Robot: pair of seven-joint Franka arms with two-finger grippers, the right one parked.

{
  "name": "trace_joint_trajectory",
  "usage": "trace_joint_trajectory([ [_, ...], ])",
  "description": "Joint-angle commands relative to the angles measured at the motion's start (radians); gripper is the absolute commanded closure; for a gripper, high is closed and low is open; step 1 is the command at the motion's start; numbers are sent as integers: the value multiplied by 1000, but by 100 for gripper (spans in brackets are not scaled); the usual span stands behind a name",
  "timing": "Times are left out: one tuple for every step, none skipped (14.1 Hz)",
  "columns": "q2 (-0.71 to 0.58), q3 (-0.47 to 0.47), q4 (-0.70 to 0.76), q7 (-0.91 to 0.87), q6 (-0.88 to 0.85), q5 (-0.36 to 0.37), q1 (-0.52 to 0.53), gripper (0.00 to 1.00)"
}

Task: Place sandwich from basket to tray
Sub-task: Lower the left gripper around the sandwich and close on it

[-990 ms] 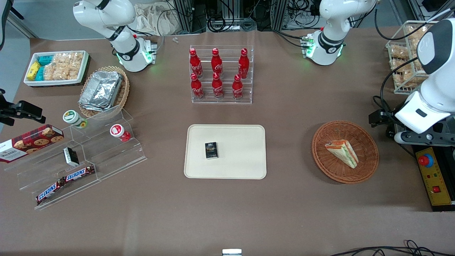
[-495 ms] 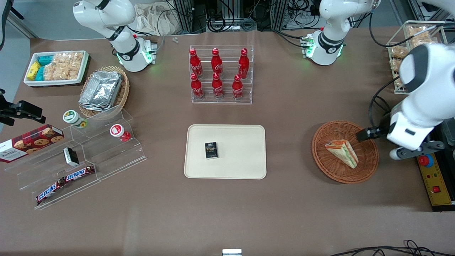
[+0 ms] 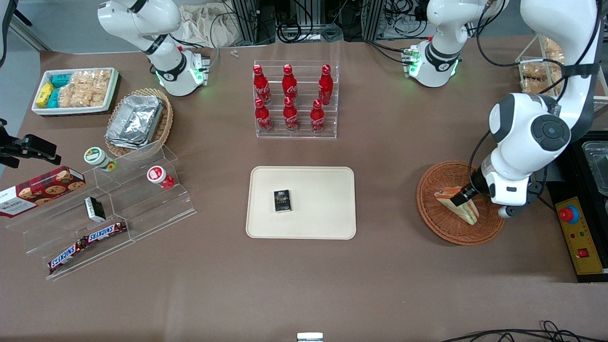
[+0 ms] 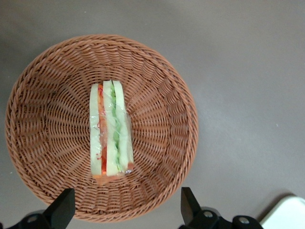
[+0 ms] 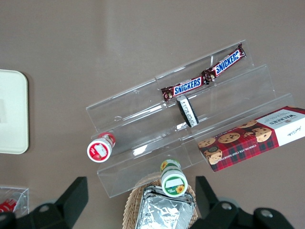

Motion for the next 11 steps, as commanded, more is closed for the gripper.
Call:
trace_joint_trajectory([
  [29, 13, -7, -64, 27, 23, 7, 0],
  [49, 18, -4, -64, 41, 24, 7, 0],
  [66, 21, -9, -64, 74, 24, 7, 0],
  [80, 21, -12, -65, 93, 24, 7, 0],
  [98, 22, -9, -67, 98, 24, 7, 0],
  [106, 22, -9, -70, 110, 24, 7, 0],
  [115, 22, -10, -70, 122, 24, 7, 0],
  [124, 24, -10, -71, 128, 24, 7, 0],
  [132, 31, -10, -71, 131, 24, 7, 0],
  [135, 38, -12, -71, 131, 24, 7, 0],
  [137, 41, -12, -71, 131, 24, 7, 0],
])
